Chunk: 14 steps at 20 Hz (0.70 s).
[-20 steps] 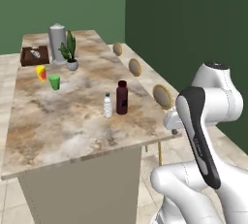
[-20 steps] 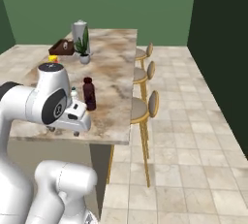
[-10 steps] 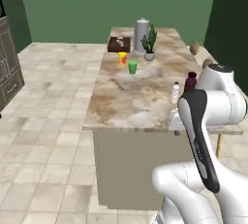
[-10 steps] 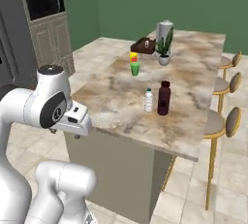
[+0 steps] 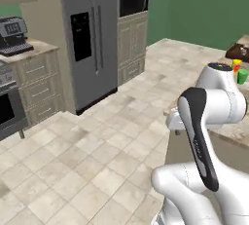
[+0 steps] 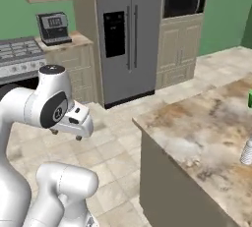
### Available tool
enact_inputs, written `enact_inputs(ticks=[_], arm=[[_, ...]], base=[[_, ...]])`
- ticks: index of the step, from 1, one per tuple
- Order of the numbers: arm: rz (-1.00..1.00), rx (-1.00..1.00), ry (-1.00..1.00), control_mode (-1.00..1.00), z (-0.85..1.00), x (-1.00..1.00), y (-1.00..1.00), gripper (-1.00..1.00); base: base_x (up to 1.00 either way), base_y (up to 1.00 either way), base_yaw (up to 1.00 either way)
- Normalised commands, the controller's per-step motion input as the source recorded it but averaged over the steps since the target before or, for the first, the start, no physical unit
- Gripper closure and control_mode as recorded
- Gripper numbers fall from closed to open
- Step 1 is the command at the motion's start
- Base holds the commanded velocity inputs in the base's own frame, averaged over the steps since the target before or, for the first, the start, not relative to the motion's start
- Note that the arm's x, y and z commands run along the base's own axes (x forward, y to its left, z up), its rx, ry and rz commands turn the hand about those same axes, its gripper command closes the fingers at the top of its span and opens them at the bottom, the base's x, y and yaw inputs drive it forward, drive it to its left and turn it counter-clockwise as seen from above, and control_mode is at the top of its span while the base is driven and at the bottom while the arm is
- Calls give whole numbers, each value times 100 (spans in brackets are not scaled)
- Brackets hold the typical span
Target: Place the drinks on the dining counter in a tight cluster.
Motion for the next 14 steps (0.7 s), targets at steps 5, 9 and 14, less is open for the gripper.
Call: enact_inputs(ticks=[5, 9, 14], arm=[[0, 0, 0, 100, 0, 0, 0, -100], [0, 0, 0, 100, 0, 0, 0, -100], [0, 0, 0, 100, 0, 0, 0, -100]], base=[[-18, 30, 94], [10, 27, 81], [49, 28, 72]])
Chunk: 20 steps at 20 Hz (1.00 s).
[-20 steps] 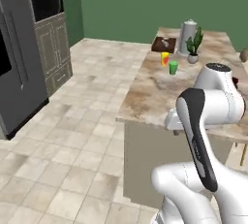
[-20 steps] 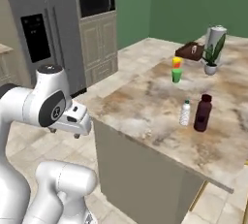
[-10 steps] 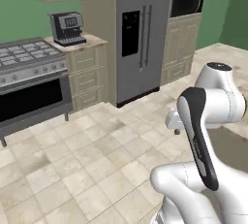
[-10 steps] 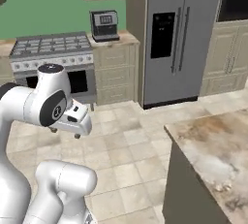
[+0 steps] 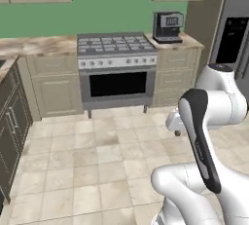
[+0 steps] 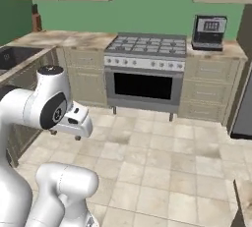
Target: Place the drinks on the dining counter in a tight cluster.
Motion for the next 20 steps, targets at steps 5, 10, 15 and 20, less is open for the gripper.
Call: enact_inputs(ticks=[5, 10, 15, 20], arm=[[0, 0, 0, 100, 0, 0, 0, -100], [0, 0, 0, 100, 0, 0, 0, -100], [0, 0, 0, 100, 0, 0, 0, -100], [0, 0, 0, 100, 0, 0, 0, -100]], base=[[82, 21, 71], [58, 7, 77], [44, 0, 69], [45, 0, 65]])
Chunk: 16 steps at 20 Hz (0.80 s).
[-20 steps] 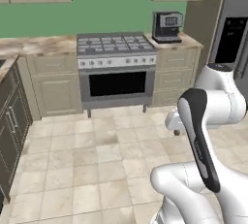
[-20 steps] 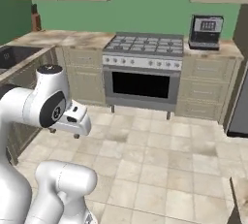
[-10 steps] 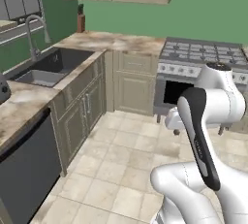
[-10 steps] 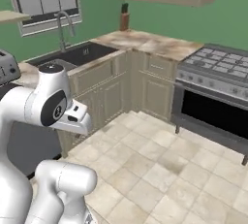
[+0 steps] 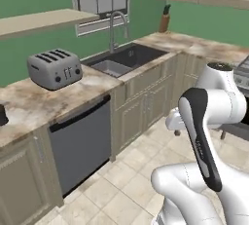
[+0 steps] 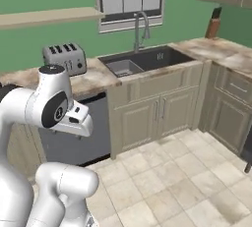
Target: Place the drinks on the dining counter in a tight cluster.
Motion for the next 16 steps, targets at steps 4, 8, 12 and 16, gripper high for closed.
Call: enact_inputs(ticks=[4, 8, 12, 16], arm=[[0, 0, 0, 100, 0, 0, 0, -100], [0, 0, 0, 100, 0, 0, 0, -100], [0, 0, 0, 100, 0, 0, 0, -100], [0, 0, 0, 100, 0, 0, 0, -100]], base=[[17, 0, 60], [62, 30, 49], [84, 24, 25], [98, 41, 2]])
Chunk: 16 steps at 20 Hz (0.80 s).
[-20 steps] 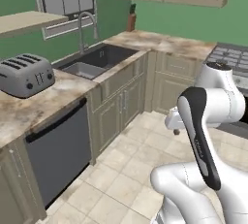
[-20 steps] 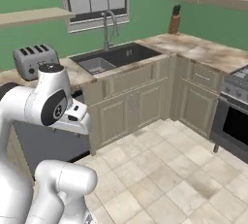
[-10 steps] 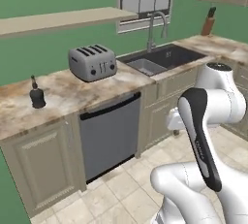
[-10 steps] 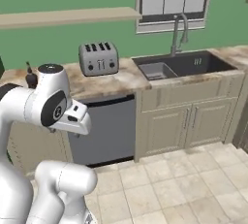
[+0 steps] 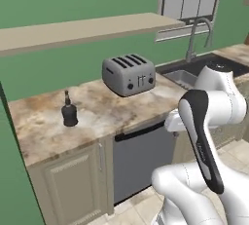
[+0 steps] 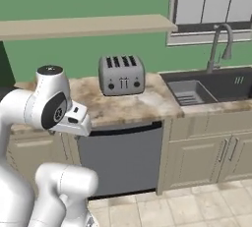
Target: Place the drinks on the dining counter in a tight cluster.
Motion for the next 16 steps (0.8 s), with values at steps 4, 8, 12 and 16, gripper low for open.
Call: enact_inputs(ticks=[4, 8, 12, 16], arm=[[0, 0, 0, 100, 0, 0, 0, -100], [0, 0, 0, 100, 0, 0, 0, -100], [0, 0, 0, 100, 0, 0, 0, -100], [0, 0, 0, 100, 0, 0, 0, -100]], base=[[97, 77, 0], [71, 42, 26], [44, -1, 40], [17, -3, 45]])
